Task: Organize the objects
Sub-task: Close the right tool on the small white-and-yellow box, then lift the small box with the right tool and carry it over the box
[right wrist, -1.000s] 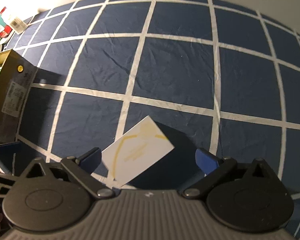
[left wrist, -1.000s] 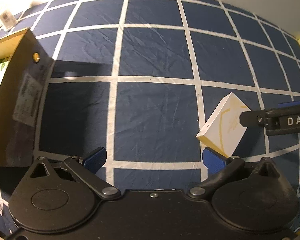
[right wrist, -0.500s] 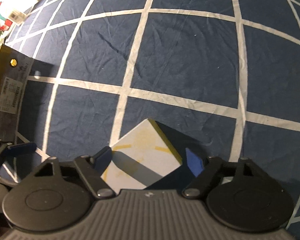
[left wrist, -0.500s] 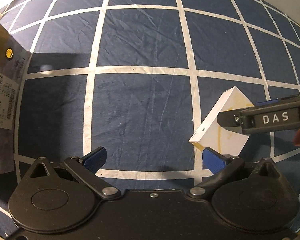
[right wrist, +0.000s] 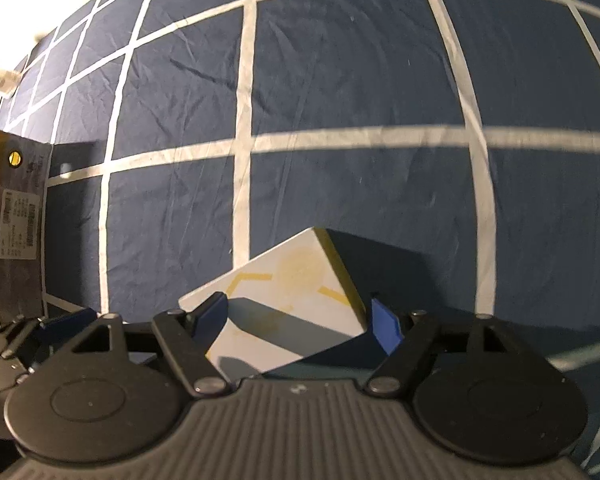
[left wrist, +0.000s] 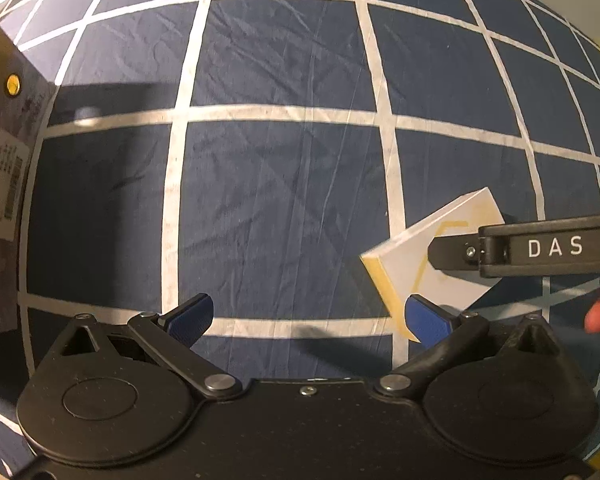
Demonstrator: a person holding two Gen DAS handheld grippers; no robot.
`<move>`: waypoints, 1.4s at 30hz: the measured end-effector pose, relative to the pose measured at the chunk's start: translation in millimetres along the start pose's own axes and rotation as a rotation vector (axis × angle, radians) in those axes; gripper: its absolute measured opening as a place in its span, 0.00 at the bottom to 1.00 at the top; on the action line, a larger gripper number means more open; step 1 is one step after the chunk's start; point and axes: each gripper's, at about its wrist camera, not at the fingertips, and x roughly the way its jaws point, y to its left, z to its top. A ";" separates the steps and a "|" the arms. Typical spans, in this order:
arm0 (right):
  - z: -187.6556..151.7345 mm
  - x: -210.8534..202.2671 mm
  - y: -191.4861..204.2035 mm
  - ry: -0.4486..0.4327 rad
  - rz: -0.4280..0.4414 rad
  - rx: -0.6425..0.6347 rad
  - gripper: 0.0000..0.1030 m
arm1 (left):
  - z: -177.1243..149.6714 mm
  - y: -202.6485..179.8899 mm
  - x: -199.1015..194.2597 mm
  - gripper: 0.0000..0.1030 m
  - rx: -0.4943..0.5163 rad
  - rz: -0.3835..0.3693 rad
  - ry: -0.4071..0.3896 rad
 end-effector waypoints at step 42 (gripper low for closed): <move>4.5 11.2 15.8 0.022 0.098 -0.100 0.74 | 10.6 -4.6 27.8 0.72 -0.108 -0.306 0.061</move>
